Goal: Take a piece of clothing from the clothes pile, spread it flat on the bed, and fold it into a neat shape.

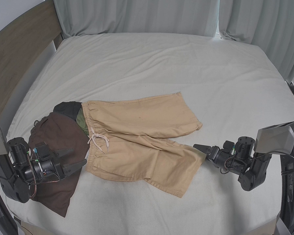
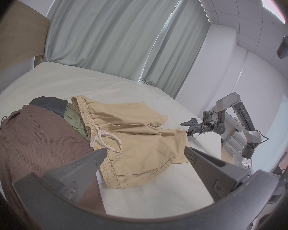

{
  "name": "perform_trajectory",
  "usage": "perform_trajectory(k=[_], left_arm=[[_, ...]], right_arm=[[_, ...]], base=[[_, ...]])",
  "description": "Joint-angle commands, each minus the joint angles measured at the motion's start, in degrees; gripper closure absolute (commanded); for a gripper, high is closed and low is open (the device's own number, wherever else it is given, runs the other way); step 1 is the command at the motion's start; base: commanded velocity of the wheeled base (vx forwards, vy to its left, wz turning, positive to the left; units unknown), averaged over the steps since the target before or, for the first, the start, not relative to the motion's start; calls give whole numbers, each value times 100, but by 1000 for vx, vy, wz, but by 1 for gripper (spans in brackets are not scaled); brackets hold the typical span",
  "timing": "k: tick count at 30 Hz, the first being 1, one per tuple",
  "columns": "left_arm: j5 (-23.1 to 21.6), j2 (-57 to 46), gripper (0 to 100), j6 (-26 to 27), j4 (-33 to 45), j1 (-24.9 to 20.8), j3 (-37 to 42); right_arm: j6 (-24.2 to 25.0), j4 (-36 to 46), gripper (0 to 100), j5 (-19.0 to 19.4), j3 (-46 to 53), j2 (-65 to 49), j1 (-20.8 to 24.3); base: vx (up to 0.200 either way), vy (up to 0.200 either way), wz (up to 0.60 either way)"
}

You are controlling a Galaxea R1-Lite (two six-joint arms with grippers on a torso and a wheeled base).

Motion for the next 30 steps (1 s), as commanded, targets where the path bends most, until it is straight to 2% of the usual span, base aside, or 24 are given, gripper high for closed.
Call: perform_trajectory(k=[1,3,4,15,20,30], left_arm=[[5,8,0,-1,3,-24,9],[5,8,0,-1,3,-24,9],[5,8,0,-1,3,-24,9],[14,8,0,-1,3,-24,35],[22,8,0,-1,-6,-41,35],[14,0,0,-1,3,-41,35]], right_arm=[[10,2,0,-100,-123,89,14],[10,-7,0,-206,-219,194,23],[10,-7,100,-214,-219,212,23],[1,-16,100,-258,-439,238,-29],[1,-16,100,-584,-826,256,-91],[-17,-25,100,-619,-1177,300,-126]], base=[[0,0,0],[0,0,0],[0,0,0],[0,0,0],[0,0,0],[0,0,0]])
